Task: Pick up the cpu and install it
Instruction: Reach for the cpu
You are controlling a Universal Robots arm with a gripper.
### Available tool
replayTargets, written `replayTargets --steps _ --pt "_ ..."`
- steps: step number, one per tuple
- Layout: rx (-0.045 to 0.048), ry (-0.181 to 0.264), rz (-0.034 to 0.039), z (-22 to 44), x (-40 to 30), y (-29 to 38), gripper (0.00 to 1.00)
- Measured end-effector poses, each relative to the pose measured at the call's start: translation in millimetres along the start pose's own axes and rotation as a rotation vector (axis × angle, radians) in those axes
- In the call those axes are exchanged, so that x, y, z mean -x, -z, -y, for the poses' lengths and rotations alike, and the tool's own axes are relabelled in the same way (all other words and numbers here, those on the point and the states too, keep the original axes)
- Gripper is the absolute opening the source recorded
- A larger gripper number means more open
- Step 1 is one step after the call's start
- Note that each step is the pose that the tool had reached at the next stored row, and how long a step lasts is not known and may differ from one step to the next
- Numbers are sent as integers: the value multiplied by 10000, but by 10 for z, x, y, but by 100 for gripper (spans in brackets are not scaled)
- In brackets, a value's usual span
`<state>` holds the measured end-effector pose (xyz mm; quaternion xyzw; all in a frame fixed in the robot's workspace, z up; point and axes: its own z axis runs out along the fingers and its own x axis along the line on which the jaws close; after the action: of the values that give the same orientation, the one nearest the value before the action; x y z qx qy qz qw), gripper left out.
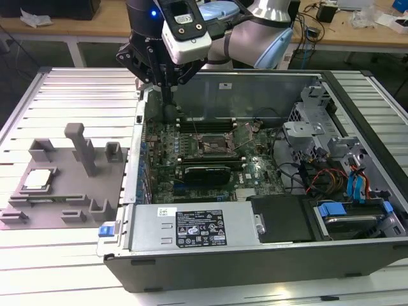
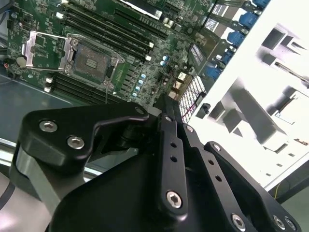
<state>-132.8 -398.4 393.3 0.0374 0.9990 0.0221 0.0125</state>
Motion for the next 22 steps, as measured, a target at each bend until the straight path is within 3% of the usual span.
replayTargets --steps 12,22 --pt "0 0 -1 -1 -118 3 11" --pt "0 -1 0 -4 -269 6 11"
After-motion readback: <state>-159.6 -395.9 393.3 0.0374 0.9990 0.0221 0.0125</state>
